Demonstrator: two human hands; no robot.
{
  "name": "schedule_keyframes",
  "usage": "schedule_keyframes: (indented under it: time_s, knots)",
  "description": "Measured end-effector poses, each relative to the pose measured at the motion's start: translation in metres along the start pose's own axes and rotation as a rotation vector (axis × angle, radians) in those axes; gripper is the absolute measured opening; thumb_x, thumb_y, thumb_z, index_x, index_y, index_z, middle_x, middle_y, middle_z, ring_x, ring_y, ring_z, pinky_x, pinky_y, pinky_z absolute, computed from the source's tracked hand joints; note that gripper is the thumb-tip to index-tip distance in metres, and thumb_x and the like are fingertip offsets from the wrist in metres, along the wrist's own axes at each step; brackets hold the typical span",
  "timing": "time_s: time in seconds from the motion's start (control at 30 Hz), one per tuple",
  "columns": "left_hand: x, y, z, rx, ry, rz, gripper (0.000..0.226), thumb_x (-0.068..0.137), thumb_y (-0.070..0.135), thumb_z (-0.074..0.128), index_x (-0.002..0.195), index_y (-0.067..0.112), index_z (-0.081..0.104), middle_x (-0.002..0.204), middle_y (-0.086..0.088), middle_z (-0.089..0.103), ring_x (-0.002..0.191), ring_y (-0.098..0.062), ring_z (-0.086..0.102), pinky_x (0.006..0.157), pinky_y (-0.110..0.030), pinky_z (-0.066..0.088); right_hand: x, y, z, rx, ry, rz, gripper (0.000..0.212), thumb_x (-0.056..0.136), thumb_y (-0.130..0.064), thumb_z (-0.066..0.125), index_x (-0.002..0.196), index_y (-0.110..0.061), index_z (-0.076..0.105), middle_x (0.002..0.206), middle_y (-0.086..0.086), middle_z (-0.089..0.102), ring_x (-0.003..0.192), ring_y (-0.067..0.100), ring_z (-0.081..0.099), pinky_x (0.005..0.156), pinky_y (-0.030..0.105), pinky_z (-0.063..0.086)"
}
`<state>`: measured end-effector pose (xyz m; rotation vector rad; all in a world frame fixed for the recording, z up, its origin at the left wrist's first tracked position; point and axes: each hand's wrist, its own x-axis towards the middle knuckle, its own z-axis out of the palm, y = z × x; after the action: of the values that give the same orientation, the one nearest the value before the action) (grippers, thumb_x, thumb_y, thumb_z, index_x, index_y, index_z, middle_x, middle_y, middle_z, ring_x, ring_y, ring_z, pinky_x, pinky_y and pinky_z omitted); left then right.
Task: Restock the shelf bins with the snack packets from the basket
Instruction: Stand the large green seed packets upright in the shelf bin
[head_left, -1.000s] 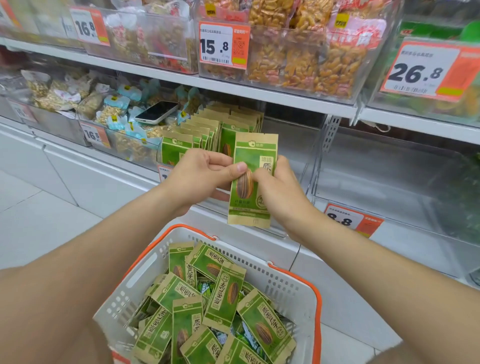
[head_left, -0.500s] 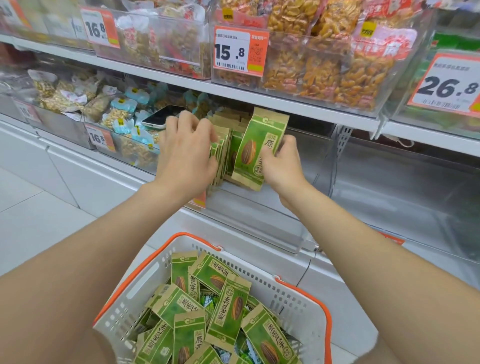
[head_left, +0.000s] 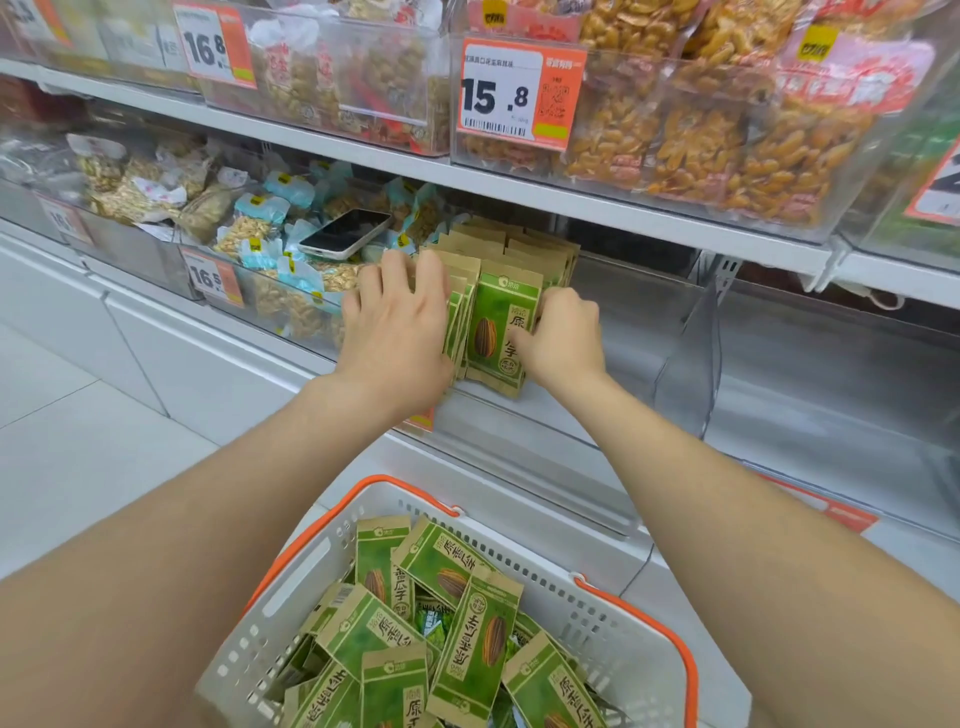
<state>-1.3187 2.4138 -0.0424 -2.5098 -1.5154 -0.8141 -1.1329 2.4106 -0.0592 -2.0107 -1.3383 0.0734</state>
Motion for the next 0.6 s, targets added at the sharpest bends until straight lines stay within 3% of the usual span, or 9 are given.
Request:
schedule_keyframes:
  time_s: [0.07, 0.13, 0.3, 0.37, 0.43, 0.53, 0.6]
  knots:
    - [0.0, 0.0, 0.0, -0.004, -0.002, -0.001, 0.061, 0.068, 0.013, 0.078, 0.117, 0.016, 0.04, 0.124, -0.012, 0.039, 0.111, -0.037, 0.042, 0.091, -0.048, 0.038, 0.002, 0.002, 0.0, -0.045, -0.005, 0.012, 0.03, 0.091, -0.031, 0.077, 0.078, -0.011, 0.059, 0.085, 0.009, 0.064, 0.08, 0.025, 0.055, 0.053, 0.028, 0.036]
    - [-0.001, 0.0, -0.001, -0.005, 0.009, 0.009, 0.062, 0.068, 0.012, 0.078, 0.118, 0.016, 0.042, 0.128, -0.013, 0.039, 0.115, -0.037, 0.041, 0.094, -0.049, 0.037, 0.0, 0.004, -0.003, -0.092, -0.022, 0.025, 0.039, 0.088, -0.039, 0.079, 0.073, -0.013, 0.053, 0.083, 0.009, 0.063, 0.082, 0.028, 0.059, 0.051, 0.028, 0.034]
    - [-0.005, 0.004, -0.011, -0.02, 0.1, 0.11, 0.061, 0.069, 0.012, 0.076, 0.124, 0.018, 0.049, 0.14, -0.012, 0.04, 0.132, -0.036, 0.036, 0.104, -0.052, 0.033, -0.015, 0.003, -0.022, -0.184, -0.158, 0.069, 0.034, 0.081, -0.043, 0.076, 0.08, -0.014, 0.06, 0.086, 0.009, 0.065, 0.077, 0.033, 0.068, 0.066, 0.04, 0.061]
    - [-0.009, 0.01, -0.018, -0.015, 0.202, 0.189, 0.049, 0.071, 0.011, 0.074, 0.115, 0.016, 0.052, 0.128, -0.011, 0.045, 0.119, -0.035, 0.041, 0.091, -0.047, 0.037, -0.026, -0.003, -0.034, -0.241, -0.136, -0.006, 0.026, 0.084, -0.036, 0.067, 0.076, -0.013, 0.058, 0.085, 0.01, 0.063, 0.079, 0.037, 0.065, 0.068, 0.039, 0.058]
    - [-0.016, 0.016, -0.026, -0.055, 0.252, 0.257, 0.031, 0.077, 0.016, 0.072, 0.1, 0.016, 0.051, 0.104, -0.004, 0.05, 0.095, -0.029, 0.045, 0.072, -0.041, 0.037, -0.041, -0.01, -0.048, -0.284, -0.086, -0.146, 0.022, 0.086, -0.031, 0.058, 0.073, -0.014, 0.061, 0.082, 0.008, 0.061, 0.08, 0.036, 0.062, 0.067, 0.039, 0.055]
    - [-0.033, 0.027, -0.031, -0.151, 0.054, 0.157, 0.022, 0.085, 0.033, 0.068, 0.076, 0.025, 0.049, 0.071, 0.008, 0.054, 0.072, -0.025, 0.053, 0.056, -0.034, 0.036, -0.066, -0.021, -0.076, -0.25, -0.144, -0.32, 0.023, 0.083, -0.033, 0.056, 0.074, -0.016, 0.069, 0.076, 0.003, 0.067, 0.079, 0.029, 0.063, 0.067, 0.044, 0.06]
    - [-0.045, 0.032, -0.026, -0.08, -0.177, 0.143, 0.028, 0.084, 0.044, 0.067, 0.07, 0.025, 0.051, 0.069, 0.006, 0.058, 0.073, -0.027, 0.06, 0.057, -0.032, 0.042, -0.082, -0.027, -0.101, -0.258, -0.313, -0.394, 0.025, 0.081, -0.032, 0.059, 0.073, -0.012, 0.072, 0.069, 0.006, 0.069, 0.074, 0.024, 0.065, 0.066, 0.043, 0.06]
